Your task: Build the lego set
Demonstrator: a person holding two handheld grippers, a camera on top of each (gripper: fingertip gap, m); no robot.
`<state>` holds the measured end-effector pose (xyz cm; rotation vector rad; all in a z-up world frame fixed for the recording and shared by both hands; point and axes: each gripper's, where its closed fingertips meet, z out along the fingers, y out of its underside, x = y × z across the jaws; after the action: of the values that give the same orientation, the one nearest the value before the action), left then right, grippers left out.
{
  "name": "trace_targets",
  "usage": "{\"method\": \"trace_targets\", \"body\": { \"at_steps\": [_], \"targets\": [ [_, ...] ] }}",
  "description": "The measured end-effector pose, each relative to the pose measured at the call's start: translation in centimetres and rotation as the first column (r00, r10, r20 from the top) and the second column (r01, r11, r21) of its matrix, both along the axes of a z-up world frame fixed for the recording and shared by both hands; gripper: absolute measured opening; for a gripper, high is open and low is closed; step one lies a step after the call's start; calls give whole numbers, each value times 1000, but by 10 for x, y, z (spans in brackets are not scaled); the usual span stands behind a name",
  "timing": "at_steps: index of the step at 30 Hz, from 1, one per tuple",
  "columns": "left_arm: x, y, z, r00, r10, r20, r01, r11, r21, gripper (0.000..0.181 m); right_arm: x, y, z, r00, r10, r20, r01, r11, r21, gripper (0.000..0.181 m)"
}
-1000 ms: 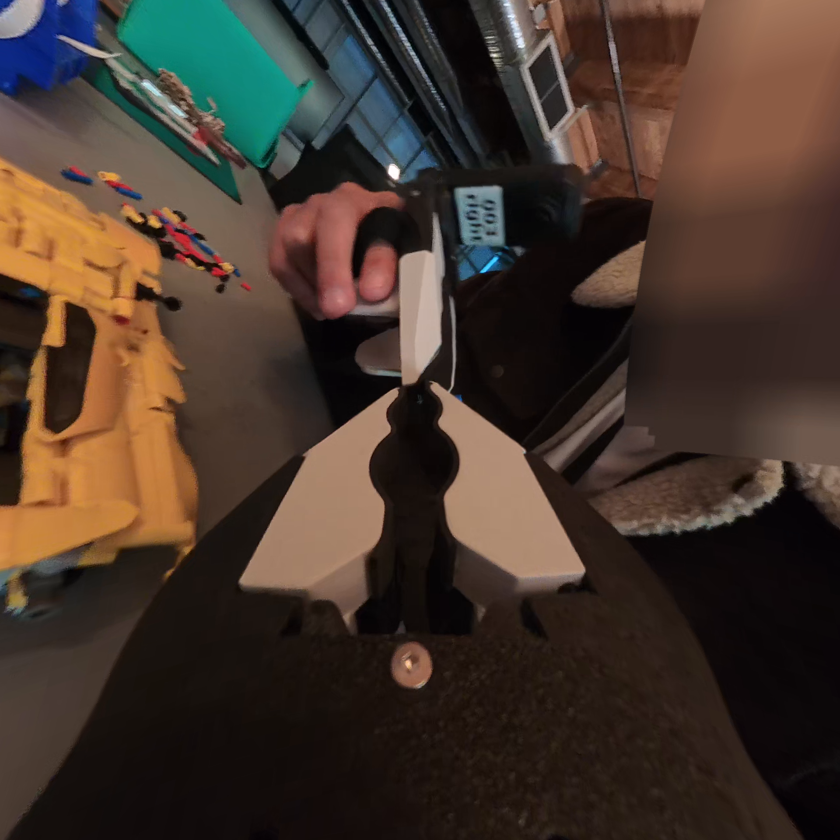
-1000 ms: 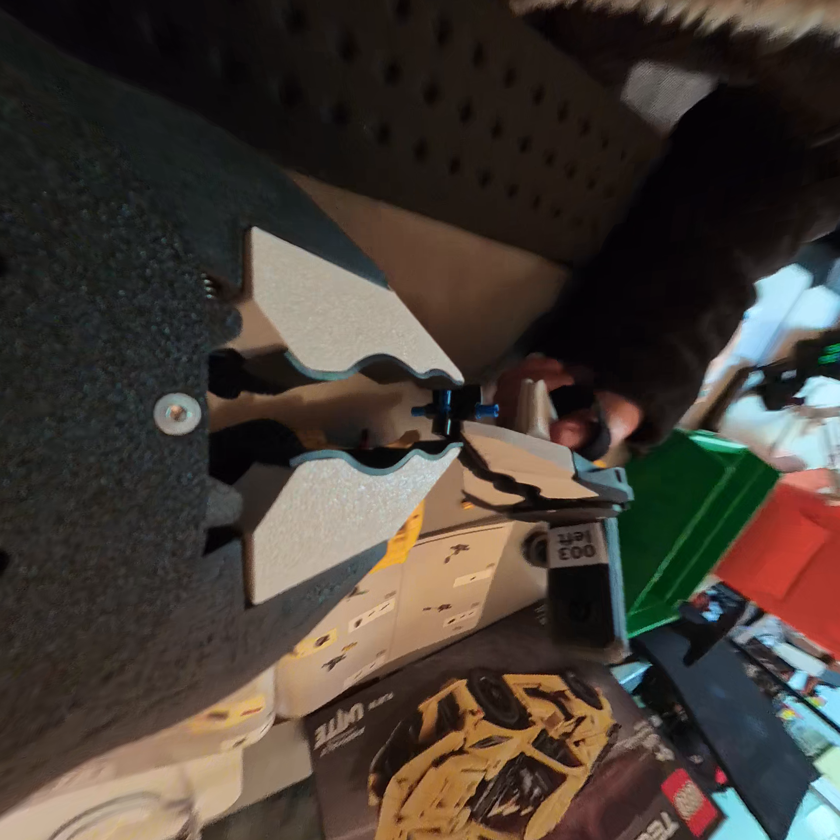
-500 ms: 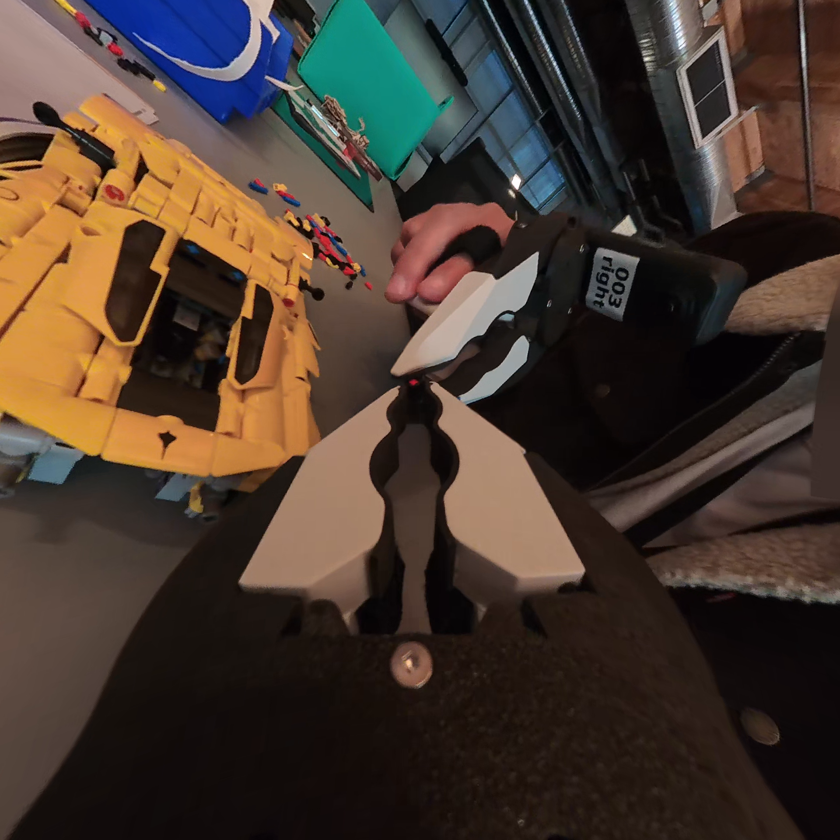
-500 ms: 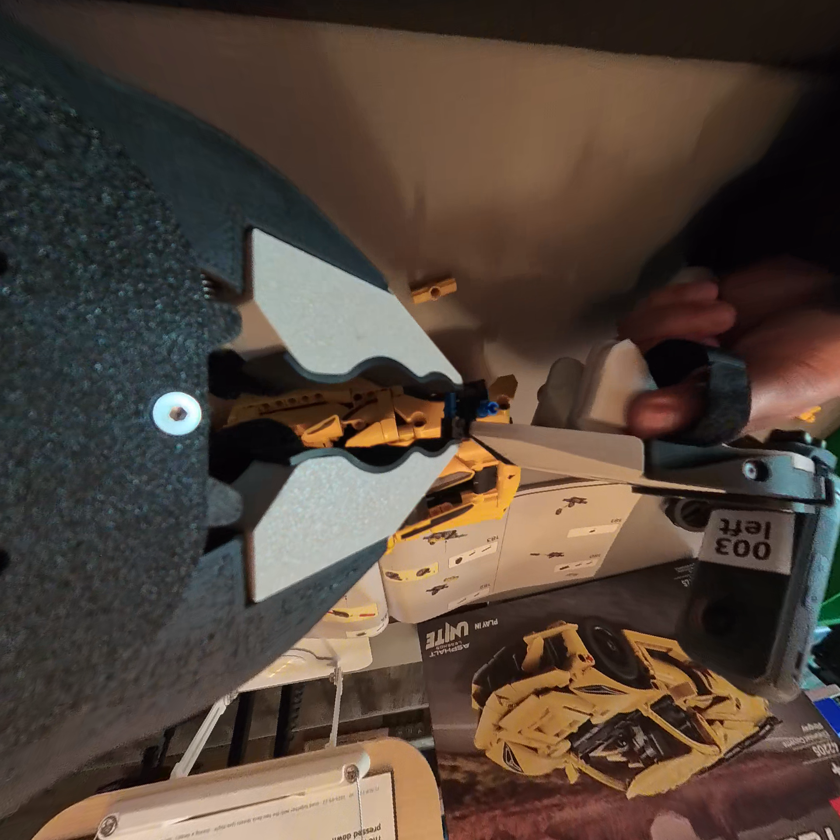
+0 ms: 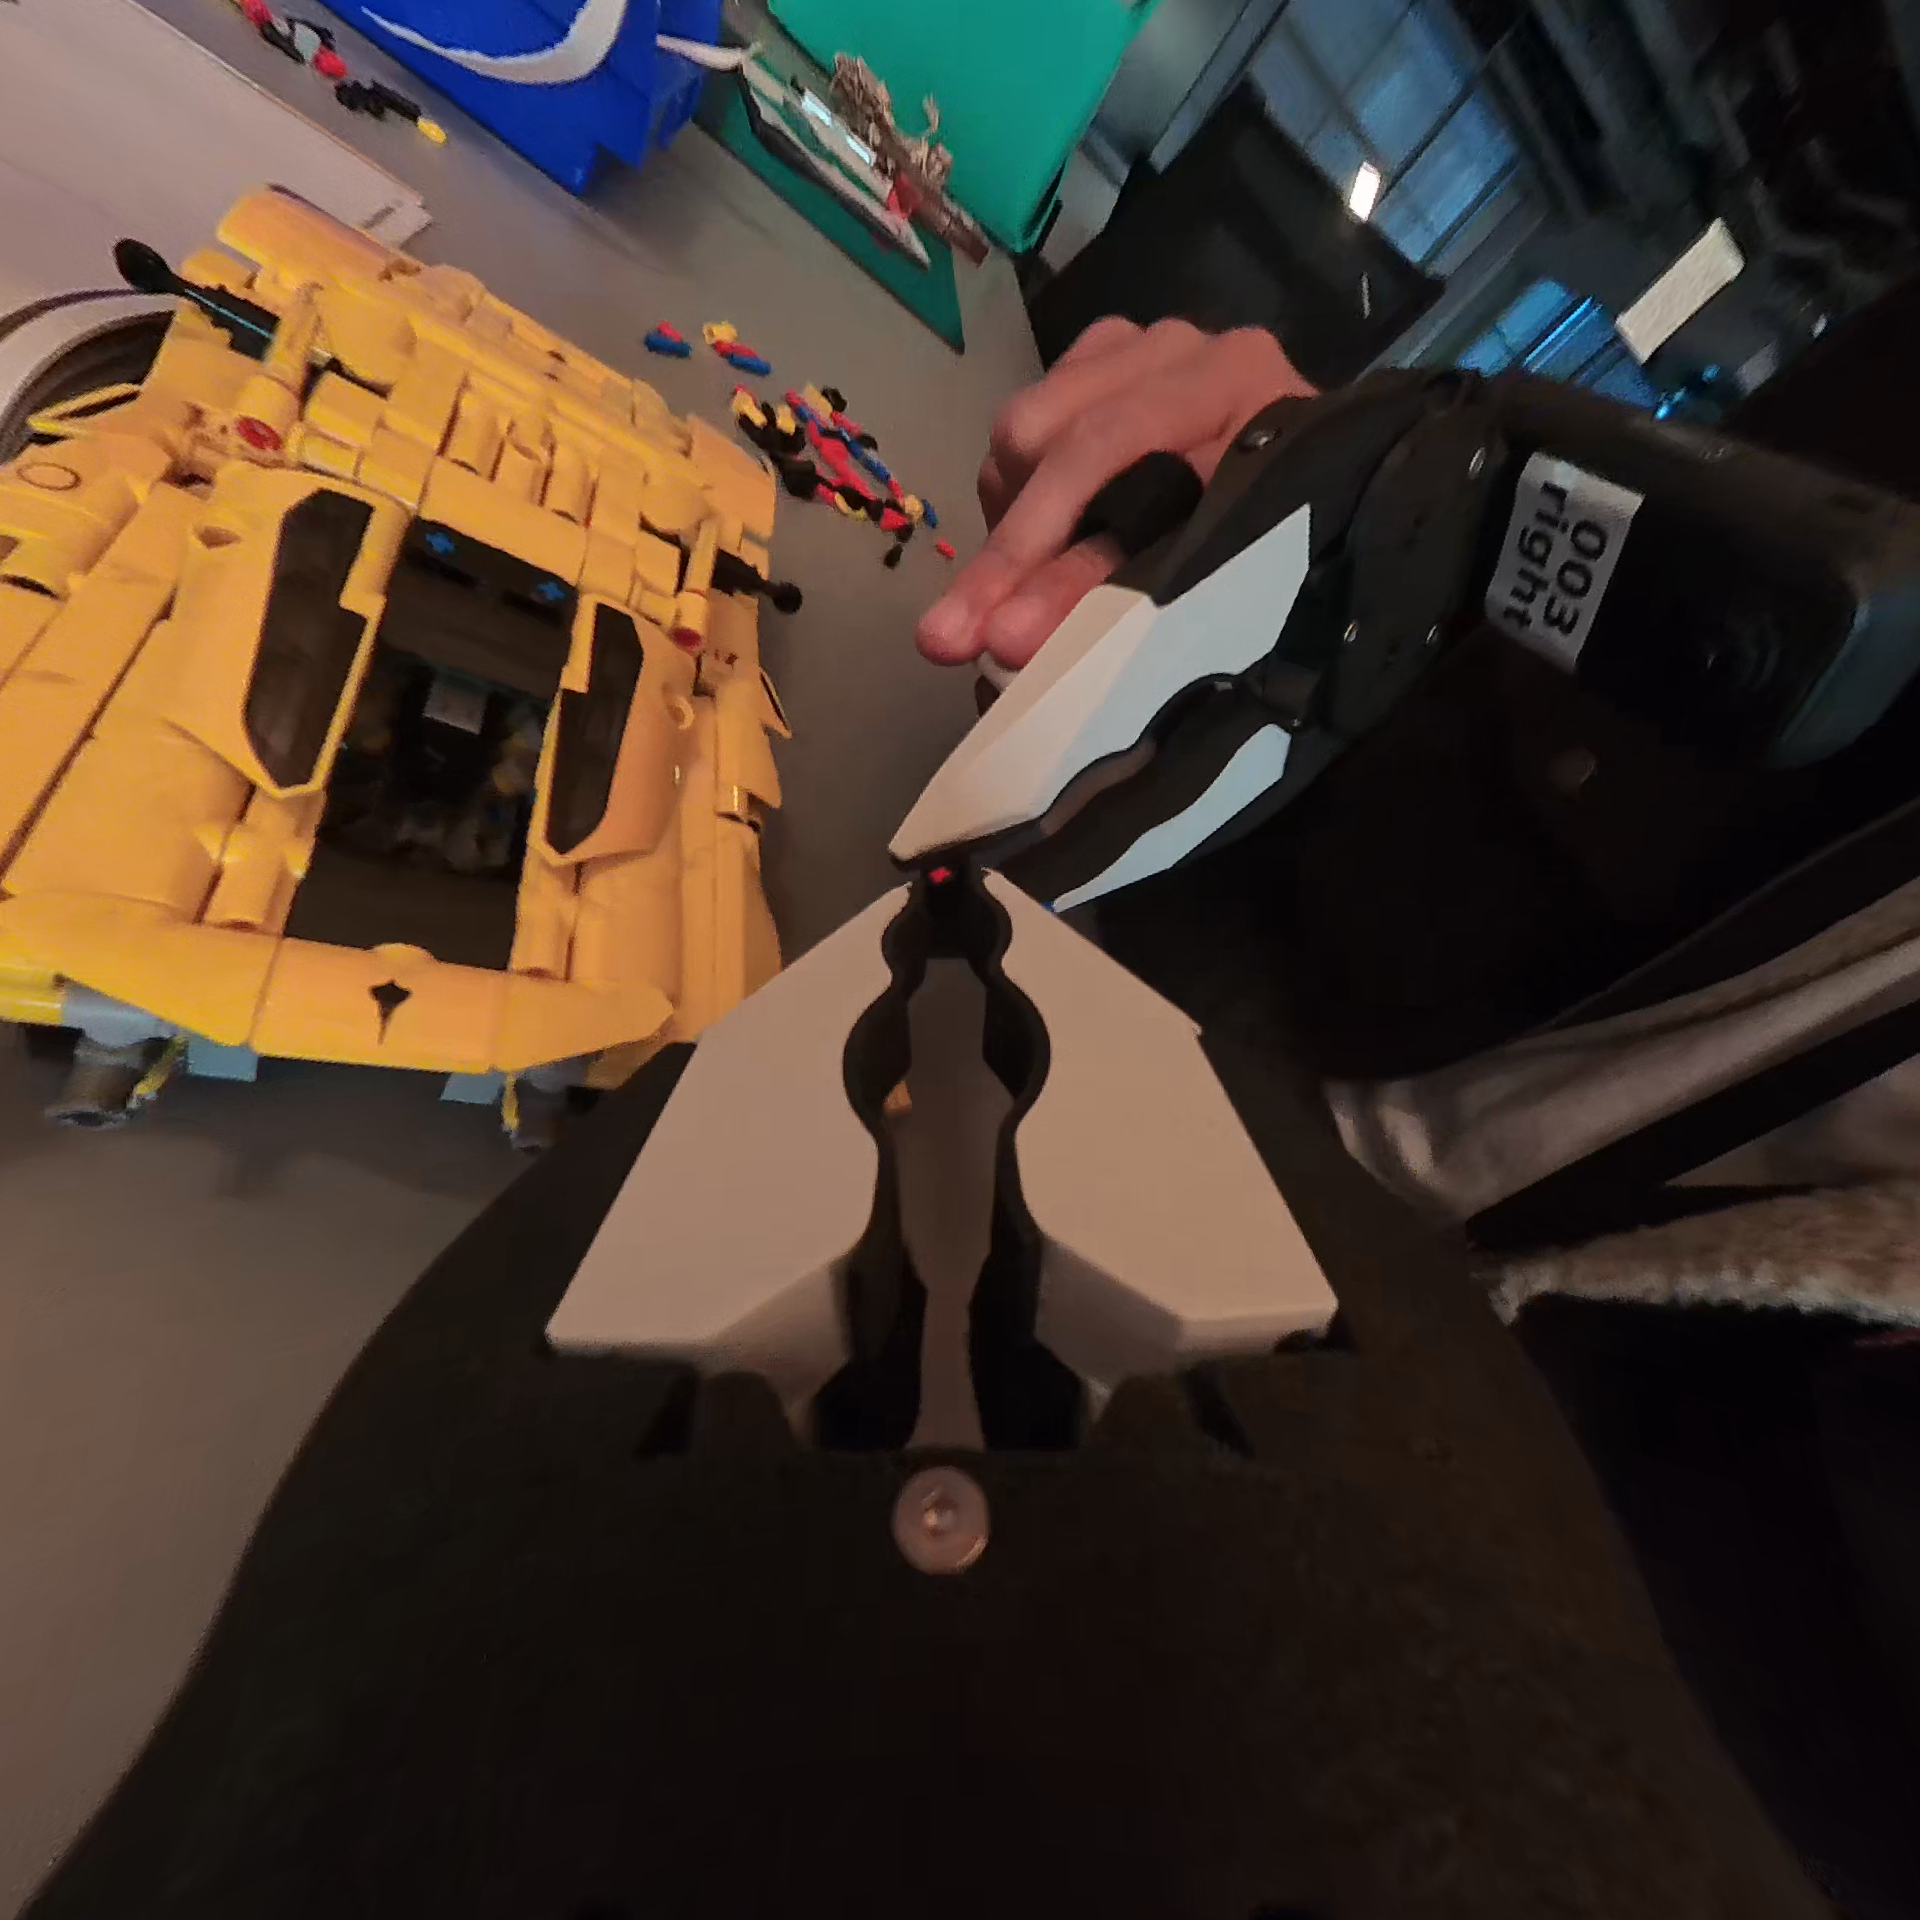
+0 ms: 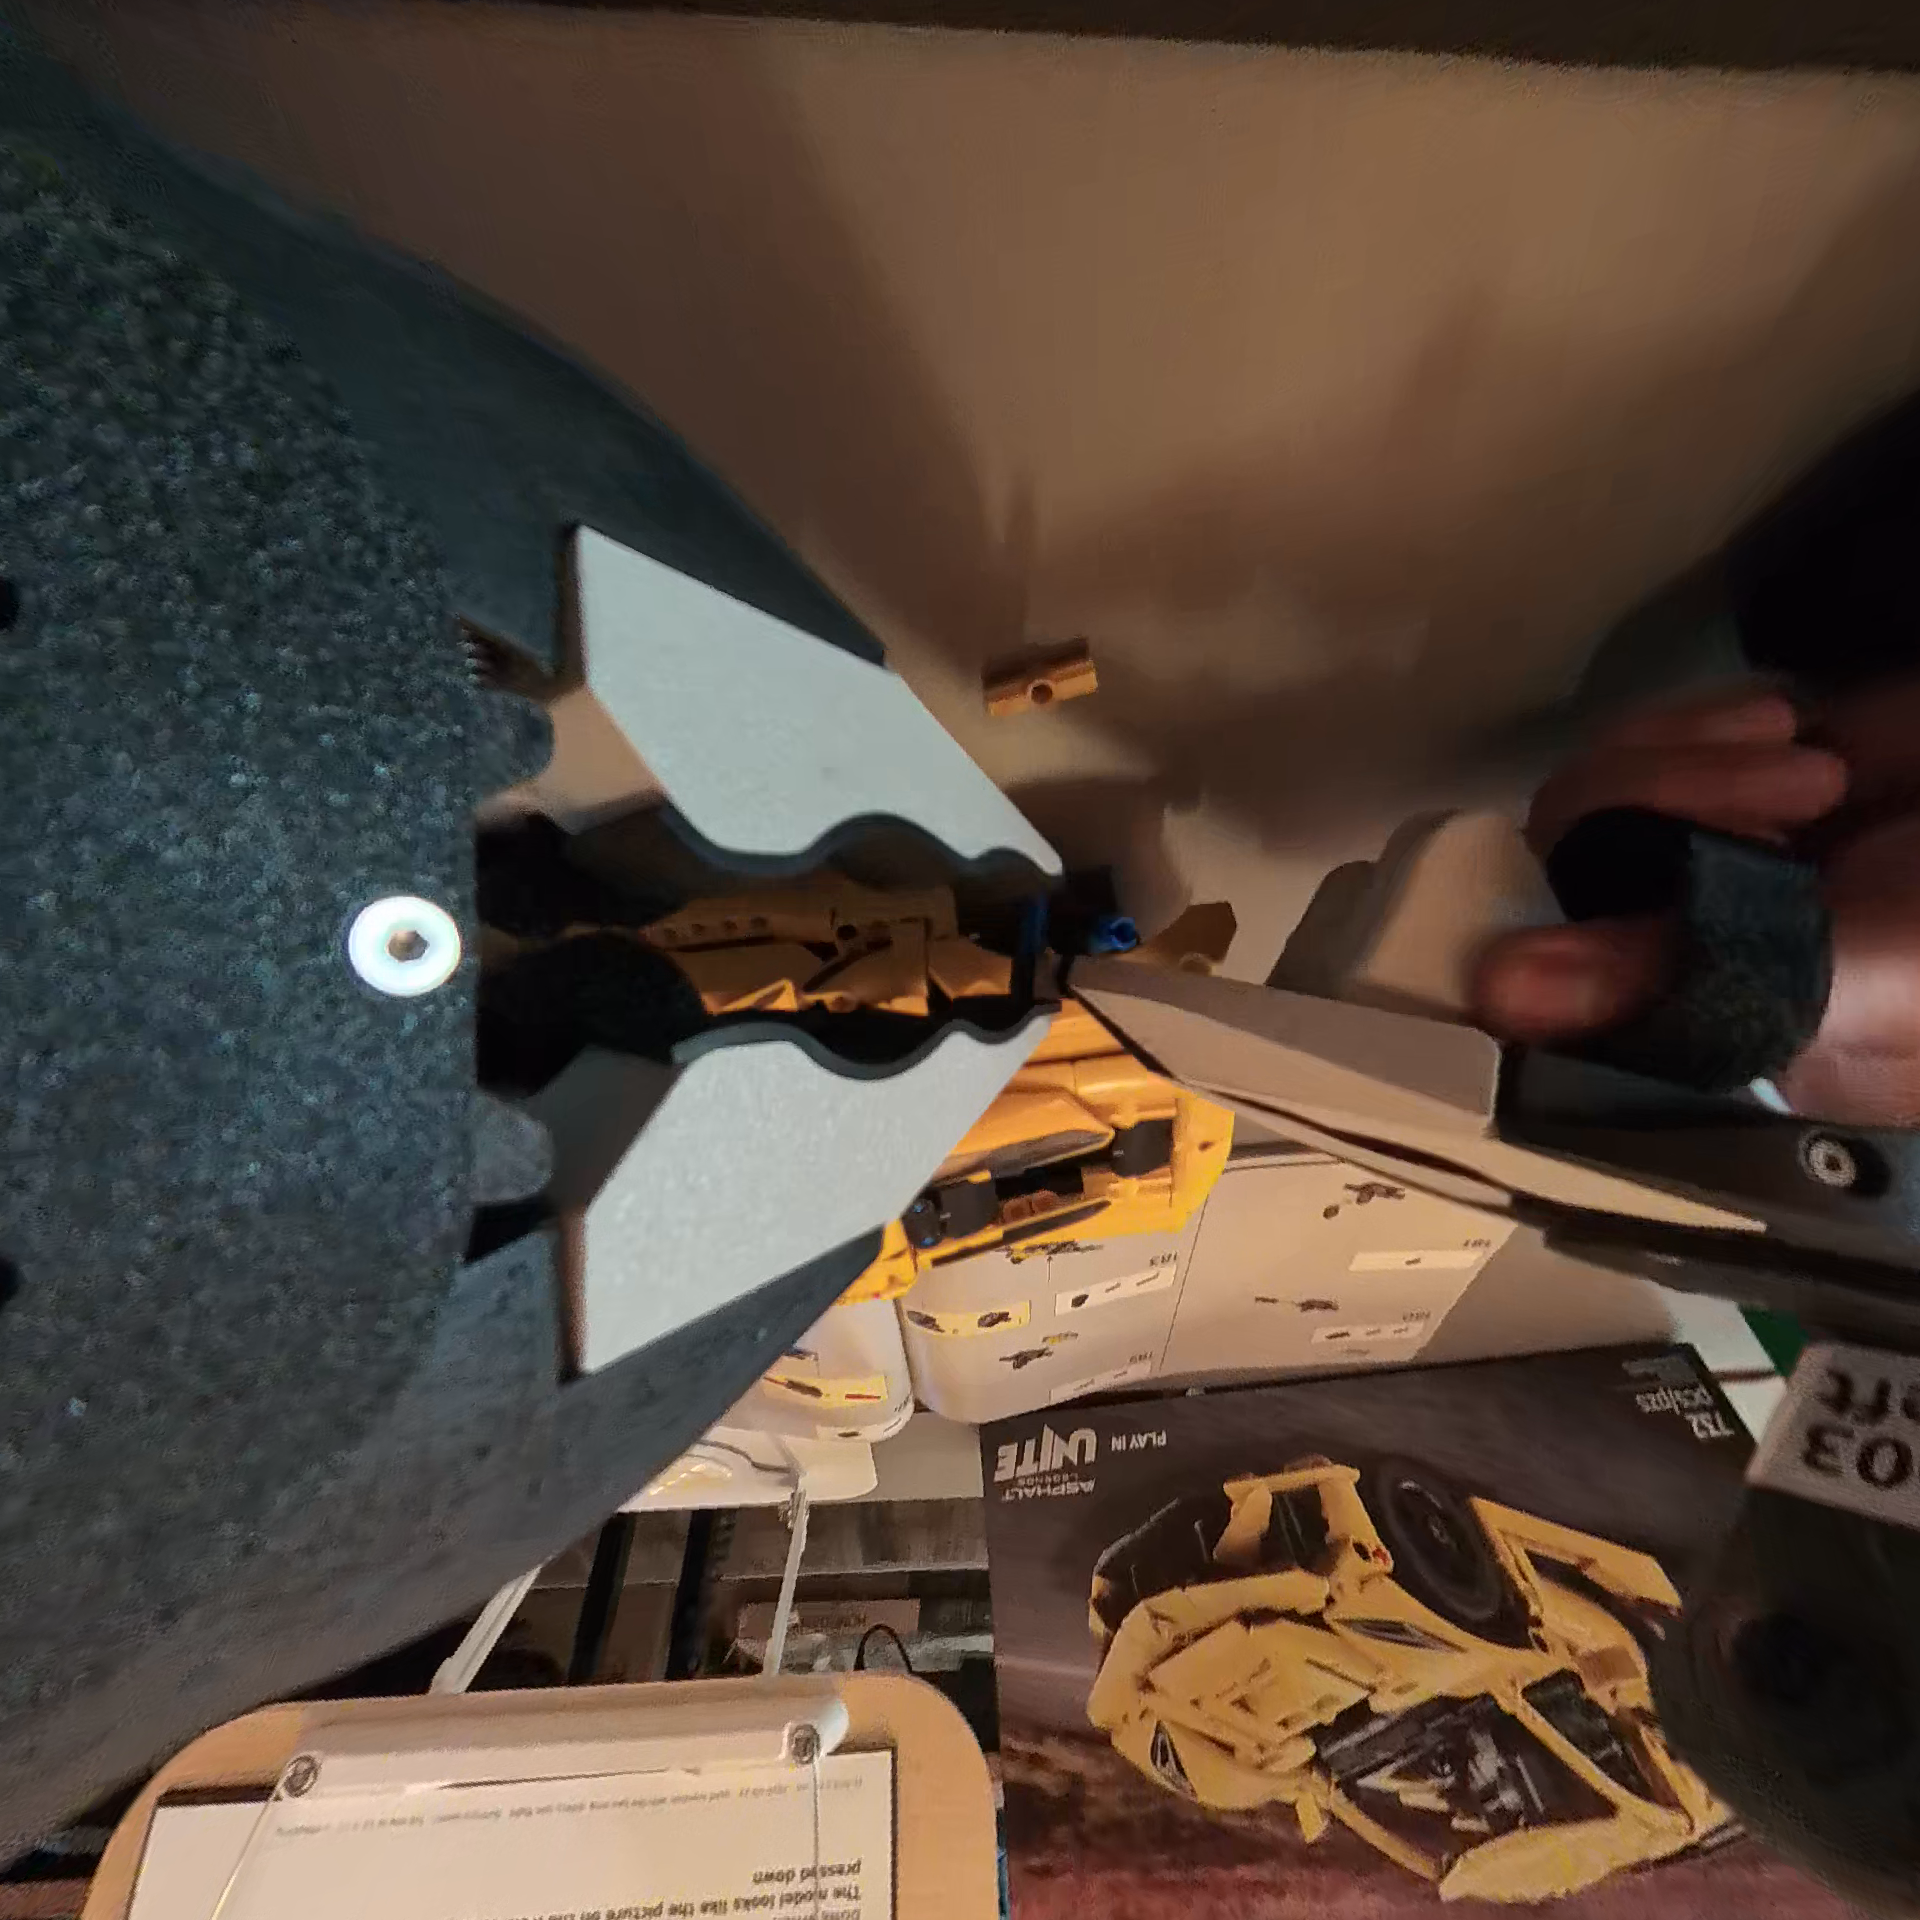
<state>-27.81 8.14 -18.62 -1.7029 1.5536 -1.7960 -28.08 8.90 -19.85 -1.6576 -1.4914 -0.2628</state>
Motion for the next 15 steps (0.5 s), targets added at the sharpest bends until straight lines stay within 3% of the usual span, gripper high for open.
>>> {"method": "trace_targets", "body": {
  "at_steps": [9, 12, 15],
  "targets": [
    [-3, -6, -3, 999, -39, -15, 40, 997, 65, 6, -4, -4, -3, 999, 29, -41, -30, 999, -42, 15],
    [-5, -3, 10, 999, -39, 33, 39, 999, 12, 6, -8, -1, 12, 983, 52, -174, -53, 999, 0, 15],
    [-7, 6, 30, 992, -6, 129, 14, 998, -55, 6, -6, 6, 35, 918, 39, -396, -31, 999, 27, 19]
  ]
}}
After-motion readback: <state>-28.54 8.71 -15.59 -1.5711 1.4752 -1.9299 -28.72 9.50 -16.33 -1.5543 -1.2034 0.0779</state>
